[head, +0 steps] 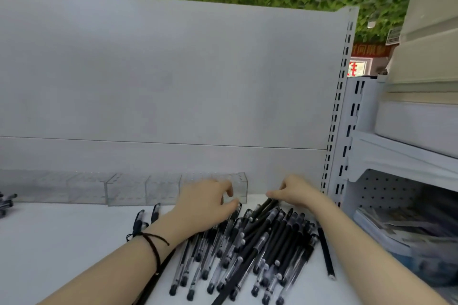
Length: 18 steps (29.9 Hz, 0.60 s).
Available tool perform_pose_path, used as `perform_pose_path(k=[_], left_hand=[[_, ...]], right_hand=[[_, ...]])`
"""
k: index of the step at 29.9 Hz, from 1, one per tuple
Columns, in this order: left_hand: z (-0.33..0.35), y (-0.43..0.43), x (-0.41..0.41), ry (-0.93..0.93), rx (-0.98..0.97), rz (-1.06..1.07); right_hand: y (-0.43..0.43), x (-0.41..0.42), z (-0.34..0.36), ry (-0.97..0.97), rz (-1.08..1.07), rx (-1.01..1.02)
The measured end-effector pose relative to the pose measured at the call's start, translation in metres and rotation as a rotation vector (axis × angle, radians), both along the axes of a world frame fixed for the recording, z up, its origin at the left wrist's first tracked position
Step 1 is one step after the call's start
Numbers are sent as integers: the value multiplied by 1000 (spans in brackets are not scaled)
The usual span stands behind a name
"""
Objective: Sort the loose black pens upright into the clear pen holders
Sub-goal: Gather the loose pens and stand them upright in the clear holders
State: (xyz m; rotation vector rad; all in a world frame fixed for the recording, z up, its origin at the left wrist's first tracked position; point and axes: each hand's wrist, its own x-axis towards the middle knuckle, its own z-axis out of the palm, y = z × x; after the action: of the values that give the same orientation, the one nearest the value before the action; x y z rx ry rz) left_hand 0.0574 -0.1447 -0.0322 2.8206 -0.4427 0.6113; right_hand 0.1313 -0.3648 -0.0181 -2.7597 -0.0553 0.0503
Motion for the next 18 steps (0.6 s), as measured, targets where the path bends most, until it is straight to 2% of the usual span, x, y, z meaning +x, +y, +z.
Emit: perform_pose_path(k=[9,14,16,18], left_hand=[[-4,2,1,109,-241,-22],[-6,-6,4,203,-578,-177],[-3,-13,2,258,-715,-245],[-1,-18,-2,359,-938,-322]], right_hand=[[10,-6,-1,16,17,396],[27,-15,17,-65,70,1095],[35,-19,22,-87,127,1210],[41,-24,25,-107,208,1180]])
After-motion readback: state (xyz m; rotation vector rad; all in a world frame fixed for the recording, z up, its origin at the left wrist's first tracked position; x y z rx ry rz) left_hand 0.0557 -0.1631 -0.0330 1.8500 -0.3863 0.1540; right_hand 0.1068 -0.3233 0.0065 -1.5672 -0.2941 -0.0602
